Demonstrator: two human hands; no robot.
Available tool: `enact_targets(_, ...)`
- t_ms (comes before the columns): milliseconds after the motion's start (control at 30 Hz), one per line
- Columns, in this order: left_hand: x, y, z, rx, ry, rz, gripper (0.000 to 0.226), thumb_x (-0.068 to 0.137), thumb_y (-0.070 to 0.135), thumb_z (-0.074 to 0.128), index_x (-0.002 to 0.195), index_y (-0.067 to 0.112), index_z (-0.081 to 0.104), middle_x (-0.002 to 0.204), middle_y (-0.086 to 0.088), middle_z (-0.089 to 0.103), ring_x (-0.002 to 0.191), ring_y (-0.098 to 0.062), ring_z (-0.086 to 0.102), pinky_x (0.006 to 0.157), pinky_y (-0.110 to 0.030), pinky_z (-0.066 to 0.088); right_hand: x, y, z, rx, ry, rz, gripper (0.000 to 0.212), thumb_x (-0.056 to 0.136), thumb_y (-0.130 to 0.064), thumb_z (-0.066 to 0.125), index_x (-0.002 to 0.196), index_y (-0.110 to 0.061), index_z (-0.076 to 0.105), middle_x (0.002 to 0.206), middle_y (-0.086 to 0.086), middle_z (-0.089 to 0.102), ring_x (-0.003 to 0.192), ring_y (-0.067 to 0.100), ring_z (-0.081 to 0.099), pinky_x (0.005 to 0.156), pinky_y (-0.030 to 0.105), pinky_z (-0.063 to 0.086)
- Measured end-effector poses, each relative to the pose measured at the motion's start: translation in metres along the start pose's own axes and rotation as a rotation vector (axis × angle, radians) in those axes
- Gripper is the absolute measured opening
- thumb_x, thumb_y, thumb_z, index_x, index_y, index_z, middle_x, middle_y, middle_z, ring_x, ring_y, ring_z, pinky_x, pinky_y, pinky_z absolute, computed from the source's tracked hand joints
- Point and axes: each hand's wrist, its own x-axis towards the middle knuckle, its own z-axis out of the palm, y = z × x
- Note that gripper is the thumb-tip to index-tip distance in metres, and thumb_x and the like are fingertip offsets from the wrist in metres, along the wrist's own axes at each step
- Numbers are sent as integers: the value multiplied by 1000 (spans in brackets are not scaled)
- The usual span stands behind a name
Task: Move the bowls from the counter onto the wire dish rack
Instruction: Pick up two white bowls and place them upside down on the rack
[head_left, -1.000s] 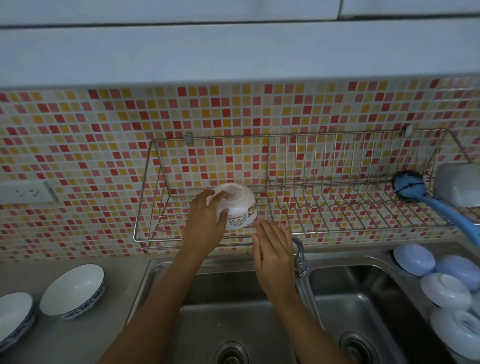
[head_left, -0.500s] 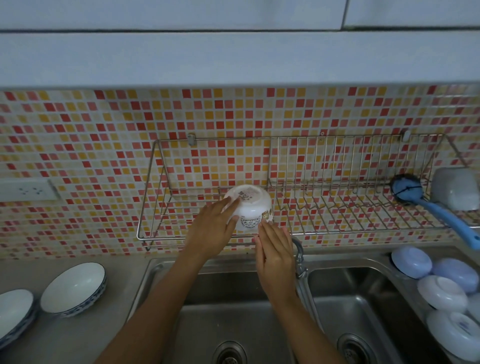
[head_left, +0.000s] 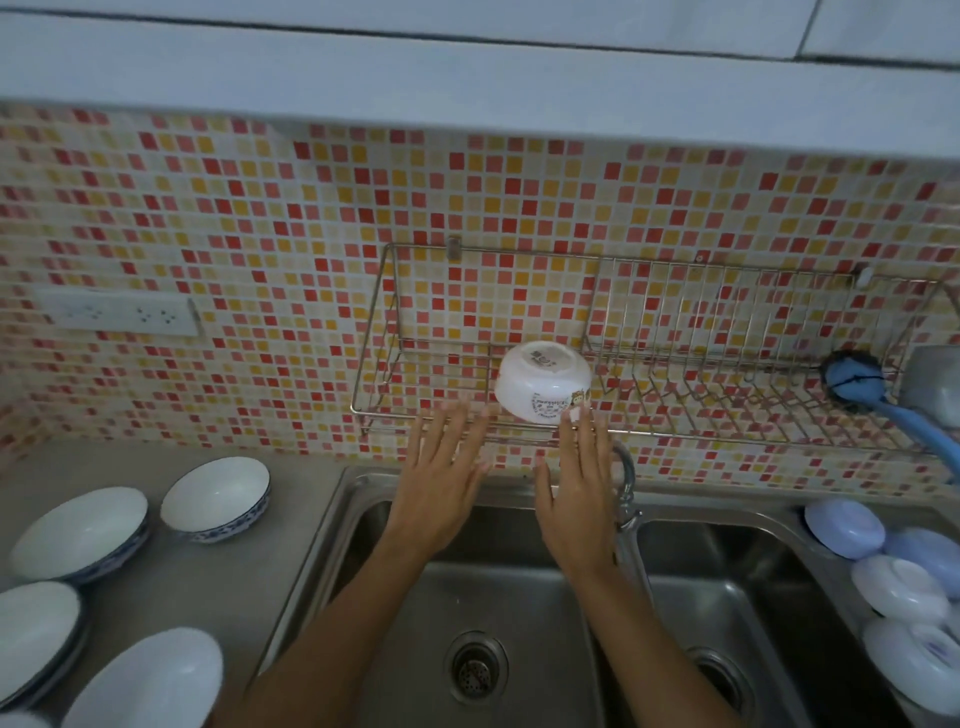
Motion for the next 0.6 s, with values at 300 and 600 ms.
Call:
enact_targets(300, -150, -94, -6, -92, -144, -444, 64, 94, 54, 14, 149, 25, 0, 156, -3, -12, 142, -22, -15, 113, -38, -10, -88, -86, 67, 180, -403, -48, 56, 94, -29, 57, 146, -17, 38, 160, 10, 17, 145, 31, 21, 113, 46, 31)
enact_targets(600, -276, -202, -21, -31, -217, -841, 67, 92, 50, 31, 144, 8, 30, 153, -22, 22, 142, -38, 18, 115, -49, 16, -179, -224, 119, 422, -979, 67, 62, 95, -40, 53, 148, -16, 33, 151, 9, 39, 137, 25, 38, 111, 33, 31)
